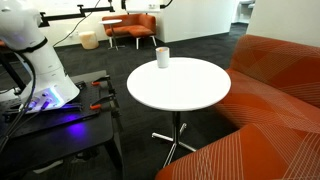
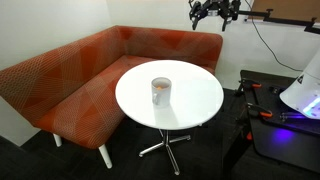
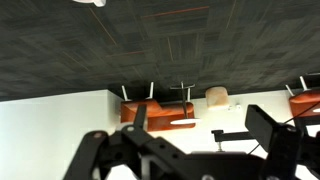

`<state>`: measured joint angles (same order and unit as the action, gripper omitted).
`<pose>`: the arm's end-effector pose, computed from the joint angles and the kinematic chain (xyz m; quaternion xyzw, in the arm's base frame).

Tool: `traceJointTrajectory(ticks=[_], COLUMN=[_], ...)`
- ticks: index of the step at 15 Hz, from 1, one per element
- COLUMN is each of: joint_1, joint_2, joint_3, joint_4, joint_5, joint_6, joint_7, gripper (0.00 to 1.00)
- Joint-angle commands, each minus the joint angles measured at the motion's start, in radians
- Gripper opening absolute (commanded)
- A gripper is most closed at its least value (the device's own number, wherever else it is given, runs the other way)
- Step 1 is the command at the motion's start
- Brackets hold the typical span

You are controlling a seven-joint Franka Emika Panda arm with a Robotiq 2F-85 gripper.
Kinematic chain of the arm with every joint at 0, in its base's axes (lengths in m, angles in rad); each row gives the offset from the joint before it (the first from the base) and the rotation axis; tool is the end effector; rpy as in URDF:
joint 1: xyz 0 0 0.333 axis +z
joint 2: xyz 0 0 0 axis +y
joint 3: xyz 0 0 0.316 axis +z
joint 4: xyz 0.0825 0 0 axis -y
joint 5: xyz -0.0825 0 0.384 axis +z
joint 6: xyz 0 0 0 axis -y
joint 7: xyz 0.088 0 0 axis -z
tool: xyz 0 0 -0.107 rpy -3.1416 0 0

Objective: Put the orange marker from the white cup on the table

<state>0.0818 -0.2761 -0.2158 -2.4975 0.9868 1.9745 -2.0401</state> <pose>0.4285 -0.0039 0.3905 -0.6892 -0.5681 -0.3280 0.3076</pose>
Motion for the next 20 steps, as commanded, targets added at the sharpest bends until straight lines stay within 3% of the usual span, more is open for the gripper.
traceJointTrajectory(ticks=[1,4,7,15,16,20], joint_1=[-0.034,-0.031,-0.030,-0.071,-0.063,-0.075], joint_2=[0.065,0.099,0.139,0.242,0.202,0.236], joint_3=[0.071,0.132,0.173,0.164,0.181,0.178], joint_4=[0.008,0.001,0.009,0.093,0.043,0.073], joint_5=[0.118,0.211,0.265,0.164,0.197,0.177], joint_6=[0.114,0.255,0.322,0.198,0.249,0.231], joint_7=[-0.114,-0.176,-0.224,-0.187,-0.196,-0.195], gripper=[1.00,1.00,1.00,1.00,1.00,1.00])
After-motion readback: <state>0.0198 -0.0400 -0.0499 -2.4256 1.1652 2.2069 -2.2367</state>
